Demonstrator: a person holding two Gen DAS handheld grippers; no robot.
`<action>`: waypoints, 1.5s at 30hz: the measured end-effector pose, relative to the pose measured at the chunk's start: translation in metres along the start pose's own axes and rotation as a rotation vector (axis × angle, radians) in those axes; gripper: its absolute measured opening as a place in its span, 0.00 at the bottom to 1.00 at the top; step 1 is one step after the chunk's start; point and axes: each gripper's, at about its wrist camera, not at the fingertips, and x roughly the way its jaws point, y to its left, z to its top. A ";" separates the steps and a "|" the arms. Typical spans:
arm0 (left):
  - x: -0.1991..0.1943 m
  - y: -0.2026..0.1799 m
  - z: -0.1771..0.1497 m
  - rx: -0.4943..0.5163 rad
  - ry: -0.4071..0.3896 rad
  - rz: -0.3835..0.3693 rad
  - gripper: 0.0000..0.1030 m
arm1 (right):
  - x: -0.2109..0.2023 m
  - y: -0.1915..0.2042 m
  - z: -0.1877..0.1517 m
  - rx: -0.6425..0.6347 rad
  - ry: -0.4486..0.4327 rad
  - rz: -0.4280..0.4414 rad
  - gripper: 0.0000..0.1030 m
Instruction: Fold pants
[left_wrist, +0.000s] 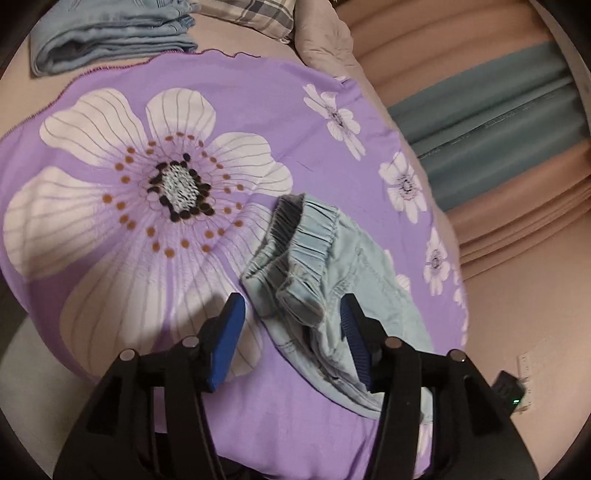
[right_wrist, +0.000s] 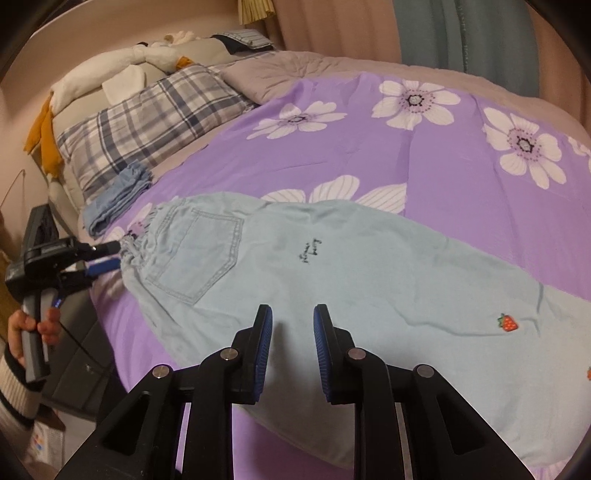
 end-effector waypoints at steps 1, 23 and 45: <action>0.004 -0.003 -0.001 0.000 0.007 -0.002 0.51 | 0.002 0.001 -0.001 0.001 0.008 -0.001 0.22; 0.020 -0.011 0.004 0.070 -0.058 0.227 0.48 | 0.034 0.033 -0.020 -0.115 0.136 -0.018 0.24; 0.165 -0.178 -0.112 0.558 0.343 0.059 0.45 | -0.108 -0.192 -0.088 0.538 -0.162 -0.202 0.25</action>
